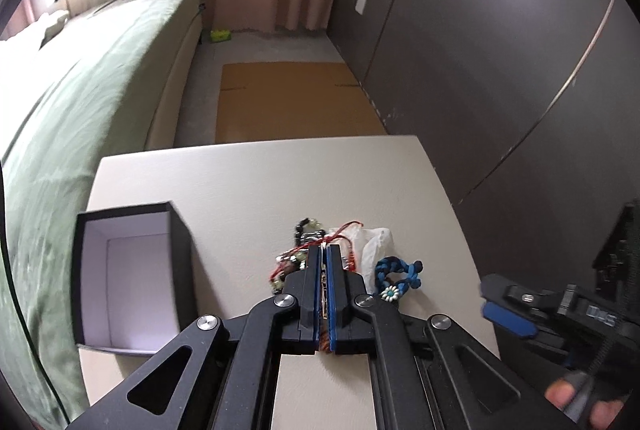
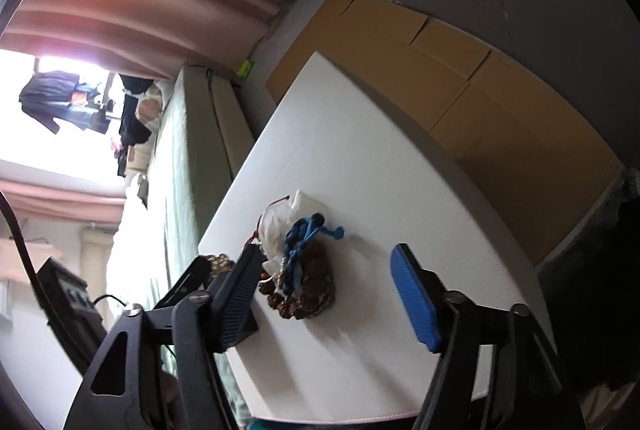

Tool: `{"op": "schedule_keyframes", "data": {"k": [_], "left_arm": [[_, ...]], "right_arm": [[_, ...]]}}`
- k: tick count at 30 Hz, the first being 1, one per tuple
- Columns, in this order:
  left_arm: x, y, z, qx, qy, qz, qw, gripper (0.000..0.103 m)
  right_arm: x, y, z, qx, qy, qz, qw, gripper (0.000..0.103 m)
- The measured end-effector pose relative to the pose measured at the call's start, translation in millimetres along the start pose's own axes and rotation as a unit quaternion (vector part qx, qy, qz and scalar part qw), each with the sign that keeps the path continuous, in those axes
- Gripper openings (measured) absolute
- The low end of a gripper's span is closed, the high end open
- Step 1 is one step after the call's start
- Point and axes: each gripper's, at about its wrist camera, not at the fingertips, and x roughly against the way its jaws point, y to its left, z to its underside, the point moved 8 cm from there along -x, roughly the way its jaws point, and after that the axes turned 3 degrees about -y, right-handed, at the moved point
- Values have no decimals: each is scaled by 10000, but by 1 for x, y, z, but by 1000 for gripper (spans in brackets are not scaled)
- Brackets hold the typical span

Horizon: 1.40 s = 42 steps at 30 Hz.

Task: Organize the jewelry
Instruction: 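Grasp the gold brooch with the left tool while the right tool grasps the blue cord, then carry the gold brooch into the black box and open the left tool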

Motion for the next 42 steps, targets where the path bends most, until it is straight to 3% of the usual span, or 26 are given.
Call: {"op": "schedule_keyframes", "data": {"k": [3, 9, 16, 17, 18, 19, 23, 27, 42], "left_arm": [[12, 13, 3, 147, -124, 37, 9998, 2], [24, 42, 11, 458, -264, 143, 9985, 2], [33, 78, 11, 766, -316, 175, 9964, 2], [34, 84, 12, 793, -307, 163, 9962, 2], [34, 88, 13, 818, -301, 168, 9961, 2], [35, 93, 14, 844, -292, 171, 9959, 2], [40, 112, 15, 946, -328, 145, 9949, 2], [46, 132, 13, 1118, -387, 144, 9929, 2], [30, 166, 8, 1653, -403, 364, 9848, 2]], "right_arm": [[-13, 2, 4, 44, 142, -10, 9999, 52], [-40, 13, 11, 180, 346, 48, 9992, 52], [-62, 24, 12, 448, 194, 324, 9983, 52], [-65, 23, 12, 457, 181, 331, 9982, 43], [-66, 22, 12, 428, 185, 318, 9984, 18], [-66, 20, 11, 348, 183, 301, 9988, 7], [-50, 27, 3, 480, -204, 296, 9982, 7], [-32, 48, 3, 723, -476, -13, 9962, 7], [-16, 111, 29, 1151, -606, -1012, 9863, 7]]}}
